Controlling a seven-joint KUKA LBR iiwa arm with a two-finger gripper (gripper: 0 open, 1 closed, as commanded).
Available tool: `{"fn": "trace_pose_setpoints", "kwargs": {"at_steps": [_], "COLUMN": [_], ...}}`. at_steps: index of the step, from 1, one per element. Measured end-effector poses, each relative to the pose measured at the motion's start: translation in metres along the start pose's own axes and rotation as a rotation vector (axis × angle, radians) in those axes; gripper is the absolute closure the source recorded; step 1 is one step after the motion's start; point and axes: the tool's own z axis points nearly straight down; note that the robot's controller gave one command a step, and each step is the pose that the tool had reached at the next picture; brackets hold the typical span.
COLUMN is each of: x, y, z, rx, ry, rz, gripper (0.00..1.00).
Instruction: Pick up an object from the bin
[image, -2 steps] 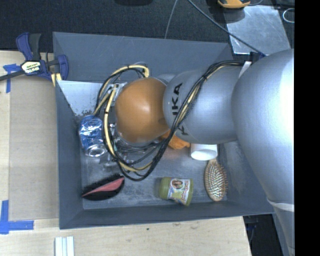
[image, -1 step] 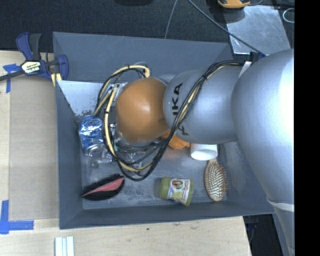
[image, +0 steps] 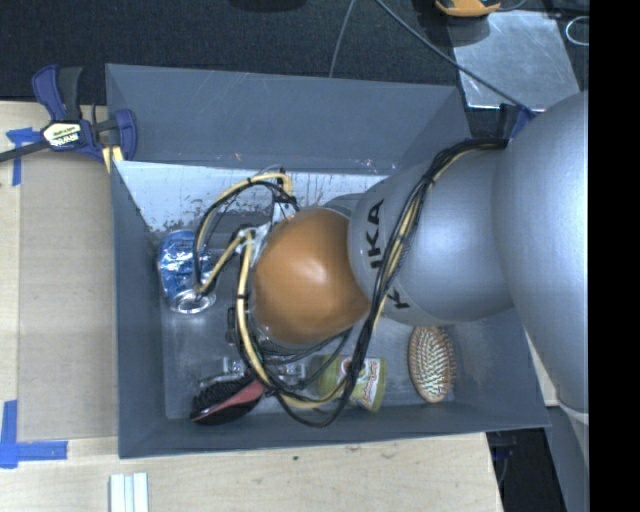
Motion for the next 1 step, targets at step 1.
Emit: {"fn": "trace_pose_setpoints", "kwargs": {"at_steps": [1], "x": [-0.0003], "y": [-0.0019], "z": [-0.0006], "rx": [0.005], "ry": [-0.002], "rz": [-0.001], "gripper": [1.0]}}
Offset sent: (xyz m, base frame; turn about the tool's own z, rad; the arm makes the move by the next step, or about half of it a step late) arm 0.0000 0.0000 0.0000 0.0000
